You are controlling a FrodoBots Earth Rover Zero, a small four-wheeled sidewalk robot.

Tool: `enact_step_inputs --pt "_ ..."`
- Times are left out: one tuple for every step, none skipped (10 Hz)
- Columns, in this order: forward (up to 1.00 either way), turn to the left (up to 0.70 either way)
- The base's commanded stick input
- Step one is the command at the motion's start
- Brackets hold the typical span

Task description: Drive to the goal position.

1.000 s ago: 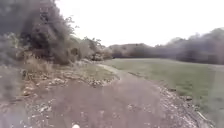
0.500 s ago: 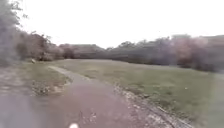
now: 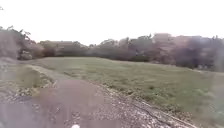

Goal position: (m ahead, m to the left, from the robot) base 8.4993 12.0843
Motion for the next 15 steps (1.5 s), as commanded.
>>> enact_step_inputs --pt "1.00 0.06" --pt "1.00 0.22" --pt "1.00 0.38" --pt "1.00 0.40" --pt "1.00 0.40" --pt "1.00 0.16" --pt "1.00 0.33" --pt "1.00 0.38" --pt "1.00 0.35" --pt "1.00 0.26" --pt "1.00 0.11" --pt "1.00 0.03" --pt "1.00 0.15" --pt "1.00 0.27" --pt "1.00 0.40"
